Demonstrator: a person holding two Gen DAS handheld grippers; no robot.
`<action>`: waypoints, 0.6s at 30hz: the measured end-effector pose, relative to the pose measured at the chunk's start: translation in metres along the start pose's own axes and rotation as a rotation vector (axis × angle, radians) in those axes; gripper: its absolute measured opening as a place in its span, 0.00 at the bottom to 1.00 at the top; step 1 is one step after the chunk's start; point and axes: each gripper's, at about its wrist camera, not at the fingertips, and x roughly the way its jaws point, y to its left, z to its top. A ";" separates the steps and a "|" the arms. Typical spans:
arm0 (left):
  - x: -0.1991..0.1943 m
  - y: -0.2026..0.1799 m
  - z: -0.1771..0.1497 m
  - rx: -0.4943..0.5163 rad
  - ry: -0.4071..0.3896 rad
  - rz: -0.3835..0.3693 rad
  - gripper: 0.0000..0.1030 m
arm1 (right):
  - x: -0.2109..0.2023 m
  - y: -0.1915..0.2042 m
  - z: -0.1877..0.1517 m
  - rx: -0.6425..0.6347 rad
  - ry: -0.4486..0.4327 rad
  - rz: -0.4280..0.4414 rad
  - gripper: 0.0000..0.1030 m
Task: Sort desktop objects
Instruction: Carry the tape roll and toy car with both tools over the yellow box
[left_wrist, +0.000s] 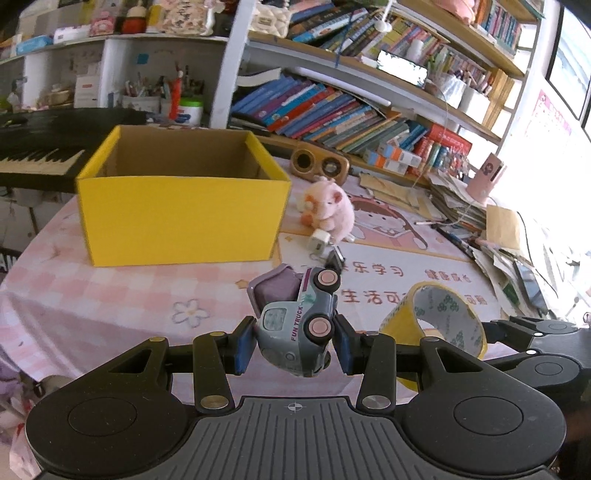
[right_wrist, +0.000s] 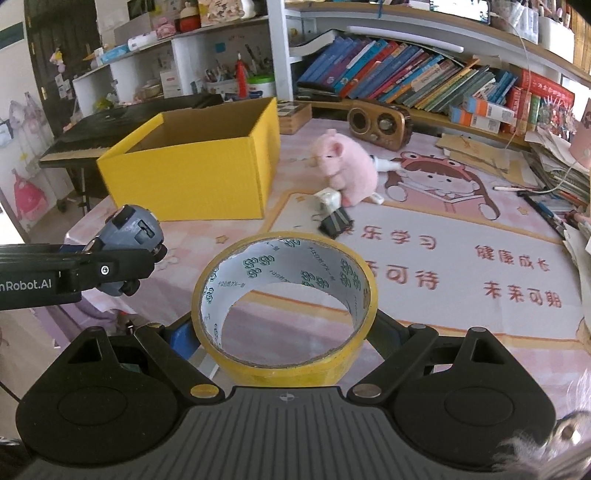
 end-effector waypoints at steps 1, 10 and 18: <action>-0.003 0.003 -0.001 -0.005 -0.004 0.003 0.41 | 0.001 0.004 0.000 -0.002 0.001 0.003 0.87; -0.018 0.029 -0.004 -0.054 -0.027 0.026 0.41 | 0.000 0.040 0.002 -0.074 -0.011 0.036 0.87; -0.023 0.042 -0.002 -0.082 -0.050 0.052 0.41 | 0.009 0.055 0.011 -0.105 -0.013 0.062 0.87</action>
